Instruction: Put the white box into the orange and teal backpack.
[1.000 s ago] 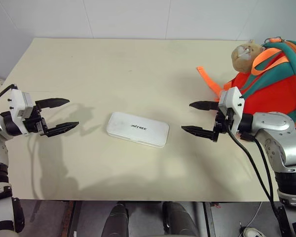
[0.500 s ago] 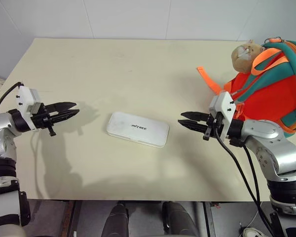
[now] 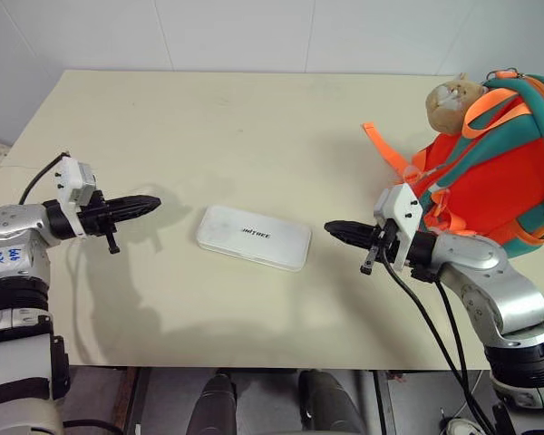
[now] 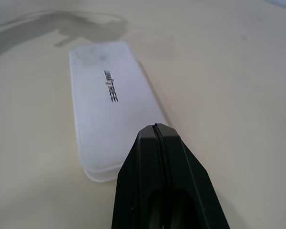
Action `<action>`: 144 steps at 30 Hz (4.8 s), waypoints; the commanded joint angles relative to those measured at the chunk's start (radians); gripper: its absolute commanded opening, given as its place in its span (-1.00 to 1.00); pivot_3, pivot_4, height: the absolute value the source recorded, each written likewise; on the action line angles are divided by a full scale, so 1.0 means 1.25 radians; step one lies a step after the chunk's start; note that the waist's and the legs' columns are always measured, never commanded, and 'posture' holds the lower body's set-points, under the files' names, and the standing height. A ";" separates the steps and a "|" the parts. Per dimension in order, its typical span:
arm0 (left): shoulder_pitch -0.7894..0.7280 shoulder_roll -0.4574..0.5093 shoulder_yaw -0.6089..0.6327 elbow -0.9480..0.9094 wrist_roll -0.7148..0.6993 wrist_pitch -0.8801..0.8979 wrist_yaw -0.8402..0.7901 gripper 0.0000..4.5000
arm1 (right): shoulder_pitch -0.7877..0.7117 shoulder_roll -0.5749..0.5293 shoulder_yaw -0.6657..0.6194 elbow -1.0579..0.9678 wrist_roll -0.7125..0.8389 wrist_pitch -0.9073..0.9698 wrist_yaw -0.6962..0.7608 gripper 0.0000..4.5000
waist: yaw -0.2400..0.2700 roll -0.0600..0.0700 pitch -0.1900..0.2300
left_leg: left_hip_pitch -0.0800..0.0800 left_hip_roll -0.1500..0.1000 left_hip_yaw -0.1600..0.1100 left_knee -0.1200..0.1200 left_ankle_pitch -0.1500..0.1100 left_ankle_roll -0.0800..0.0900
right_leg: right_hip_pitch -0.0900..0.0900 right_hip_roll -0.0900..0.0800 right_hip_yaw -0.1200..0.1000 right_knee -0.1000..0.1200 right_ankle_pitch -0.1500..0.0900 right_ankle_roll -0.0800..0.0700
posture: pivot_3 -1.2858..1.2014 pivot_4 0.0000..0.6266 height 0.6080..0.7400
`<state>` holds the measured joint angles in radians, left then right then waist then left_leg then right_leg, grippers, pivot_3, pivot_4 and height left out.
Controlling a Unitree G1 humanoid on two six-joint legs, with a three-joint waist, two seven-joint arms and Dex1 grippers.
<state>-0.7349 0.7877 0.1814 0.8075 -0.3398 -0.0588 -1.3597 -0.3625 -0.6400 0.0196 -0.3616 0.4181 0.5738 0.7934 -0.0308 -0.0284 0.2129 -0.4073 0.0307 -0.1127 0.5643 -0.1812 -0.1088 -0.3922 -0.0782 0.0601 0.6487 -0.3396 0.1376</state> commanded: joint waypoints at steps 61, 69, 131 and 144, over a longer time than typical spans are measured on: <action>0.175 -0.067 -0.131 -0.408 0.097 0.268 -0.027 -0.97 | -0.035 -0.032 0.167 -0.040 -0.163 0.064 0.093 -0.99 | 0.000 0.000 0.000 | 0.000 0.000 0.000 0.004 0.000 0.000 | 0.000 0.000 0.001 0.003 0.000 0.000 | 0.03 -0.52 1.00; 0.187 -0.062 -0.101 -0.429 0.075 0.288 0.011 -0.97 | -0.036 -0.060 0.139 0.006 -0.187 0.035 0.089 -0.99 | 0.000 0.000 0.000 | 0.000 0.000 0.000 0.004 0.000 0.000 | 0.000 0.000 0.001 0.003 0.000 0.000 | 0.03 -0.52 1.00; 0.193 -0.109 0.147 -0.443 -0.421 1.145 0.382 0.98 | -0.064 -0.054 0.147 0.120 -0.273 -0.145 0.084 1.00 | 0.000 -0.001 0.000 | 0.000 0.000 0.000 0.005 -0.001 0.000 | 0.001 0.000 0.001 0.002 0.000 0.000 | 0.03 -0.52 1.00; 0.158 -0.133 0.080 -0.406 -0.407 1.130 0.350 0.98 | -0.056 -0.053 0.140 0.105 -0.273 -0.140 0.083 1.00 | 0.001 -0.001 0.000 | 0.000 0.000 0.000 0.005 -0.001 0.000 | 0.001 0.000 0.001 0.001 0.000 0.000 | 0.03 -0.52 1.00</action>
<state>-0.5158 0.6308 0.3007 0.2954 -0.8359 1.3527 -0.8928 -0.4278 -0.7082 0.2130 -0.1951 0.0676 0.4134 0.8971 -0.0293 -0.0293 0.2129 -0.4076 0.0307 -0.1131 0.5703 -0.1822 -0.1093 -0.3914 -0.0779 0.0610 0.6505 -0.3394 0.1375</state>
